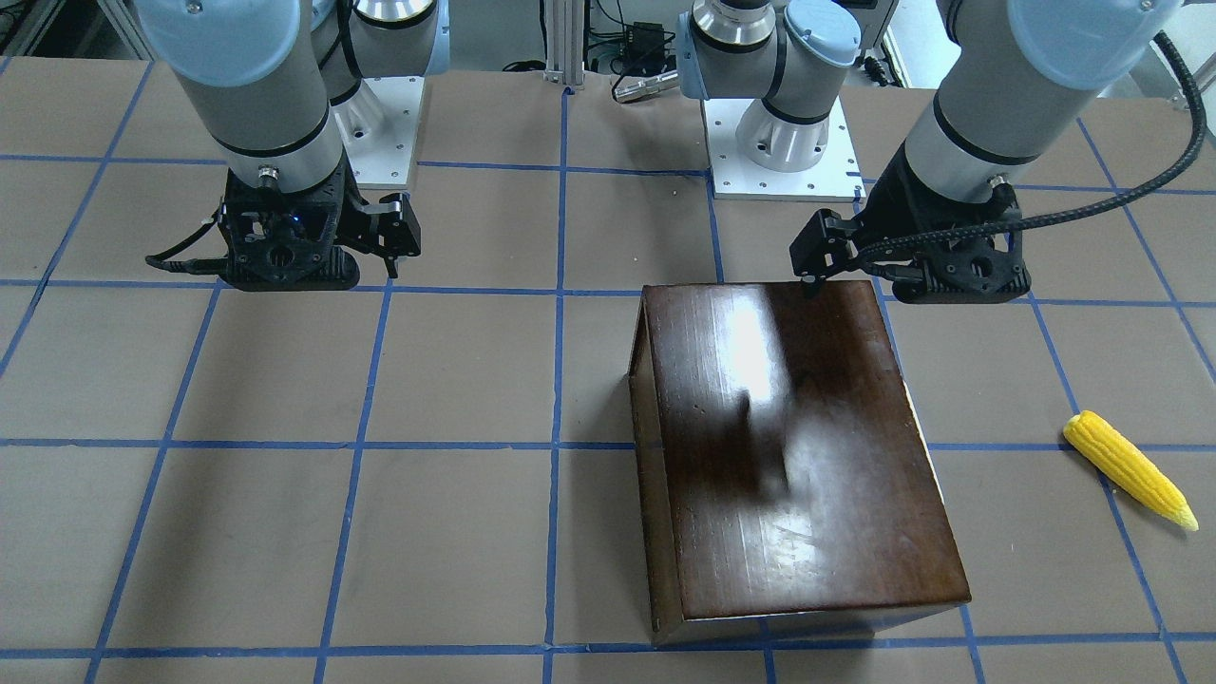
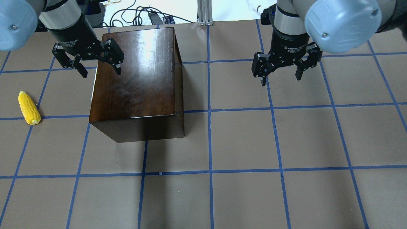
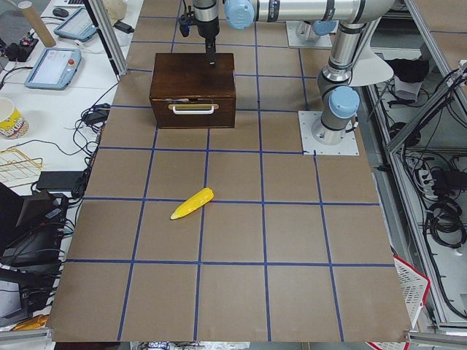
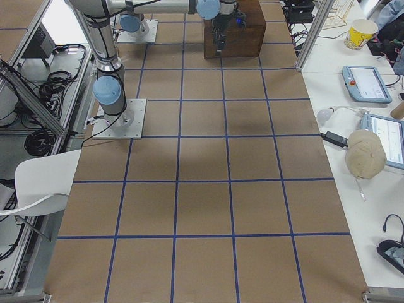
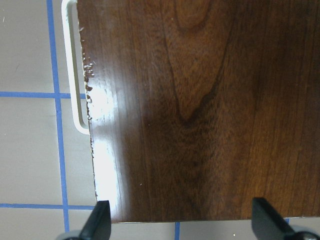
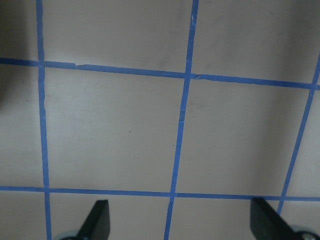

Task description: Open drawer and put corn inside

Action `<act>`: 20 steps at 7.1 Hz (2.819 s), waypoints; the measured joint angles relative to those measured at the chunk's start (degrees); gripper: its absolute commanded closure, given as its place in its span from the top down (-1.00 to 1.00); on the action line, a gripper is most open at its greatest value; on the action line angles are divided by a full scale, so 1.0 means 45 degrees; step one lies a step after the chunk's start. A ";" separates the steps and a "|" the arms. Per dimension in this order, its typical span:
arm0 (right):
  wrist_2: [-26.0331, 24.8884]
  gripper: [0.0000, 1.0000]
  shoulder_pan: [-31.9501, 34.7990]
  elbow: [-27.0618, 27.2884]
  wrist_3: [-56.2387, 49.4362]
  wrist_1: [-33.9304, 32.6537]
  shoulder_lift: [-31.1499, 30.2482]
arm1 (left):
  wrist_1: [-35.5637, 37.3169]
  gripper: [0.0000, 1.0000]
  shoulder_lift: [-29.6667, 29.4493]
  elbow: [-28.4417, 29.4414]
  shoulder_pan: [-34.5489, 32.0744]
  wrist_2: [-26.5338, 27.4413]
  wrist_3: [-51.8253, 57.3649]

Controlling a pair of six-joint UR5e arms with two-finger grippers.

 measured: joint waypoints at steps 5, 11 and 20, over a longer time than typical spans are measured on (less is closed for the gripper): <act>0.0000 1.00 -0.0001 0.0000 0.0002 0.0000 0.0000 | -0.0004 1.00 0.0146 -0.0016 0.0020 -0.0049 0.0060; 0.0000 1.00 0.0000 0.0000 0.0001 0.0000 0.0000 | -0.0084 1.00 0.0162 -0.0043 0.0062 -0.0046 0.0055; 0.0000 1.00 0.0000 0.0000 0.0003 0.0000 0.0000 | 0.0139 1.00 -0.0024 0.0191 0.1245 -0.0112 0.0142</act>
